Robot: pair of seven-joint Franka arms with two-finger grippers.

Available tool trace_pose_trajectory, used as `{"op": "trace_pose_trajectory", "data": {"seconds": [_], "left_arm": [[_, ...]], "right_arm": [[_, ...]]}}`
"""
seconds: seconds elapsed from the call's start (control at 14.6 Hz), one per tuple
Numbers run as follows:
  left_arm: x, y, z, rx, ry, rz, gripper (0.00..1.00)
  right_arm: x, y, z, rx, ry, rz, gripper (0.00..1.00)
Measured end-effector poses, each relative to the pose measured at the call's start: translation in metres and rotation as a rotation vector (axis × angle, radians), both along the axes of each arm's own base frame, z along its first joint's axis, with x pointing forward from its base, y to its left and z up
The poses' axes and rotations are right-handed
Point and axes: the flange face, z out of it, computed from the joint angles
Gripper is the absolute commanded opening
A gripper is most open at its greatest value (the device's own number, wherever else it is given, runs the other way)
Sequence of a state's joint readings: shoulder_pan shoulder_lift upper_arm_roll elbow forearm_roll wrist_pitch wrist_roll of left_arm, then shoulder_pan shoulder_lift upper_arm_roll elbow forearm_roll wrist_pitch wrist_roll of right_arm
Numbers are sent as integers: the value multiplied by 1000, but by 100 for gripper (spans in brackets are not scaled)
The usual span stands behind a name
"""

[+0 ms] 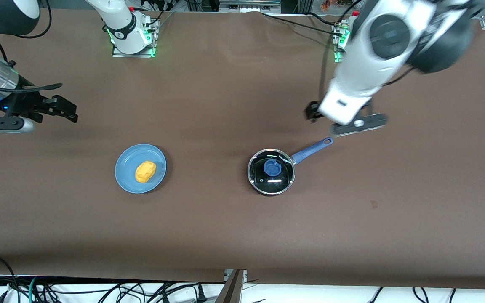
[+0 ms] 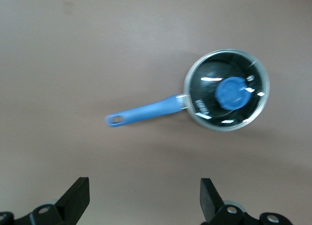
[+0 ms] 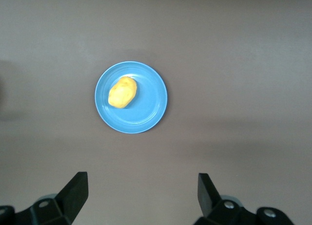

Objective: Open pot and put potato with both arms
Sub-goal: 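Reach the left gripper to the lid knob while the right gripper nears the plate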

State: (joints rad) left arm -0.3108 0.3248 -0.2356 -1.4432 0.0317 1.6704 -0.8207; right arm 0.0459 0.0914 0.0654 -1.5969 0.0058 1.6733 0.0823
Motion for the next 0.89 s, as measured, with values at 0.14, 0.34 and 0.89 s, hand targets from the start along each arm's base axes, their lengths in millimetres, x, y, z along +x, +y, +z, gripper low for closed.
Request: {"op": "trace_pose_trajectory", "data": {"seconds": [0.14,0.34,0.89], "left_arm": [[14,-26,-33,-21,-13,51,100],[39,-33,-75,-54,-38,101,100],[41,-91,-183,-17,-125,199,100]], "right_arm": [[4,6,-9,0,9,10,99],[15,6,-34,-1,35,9,100],[46,7,-135,-20,163,14,99]]}}
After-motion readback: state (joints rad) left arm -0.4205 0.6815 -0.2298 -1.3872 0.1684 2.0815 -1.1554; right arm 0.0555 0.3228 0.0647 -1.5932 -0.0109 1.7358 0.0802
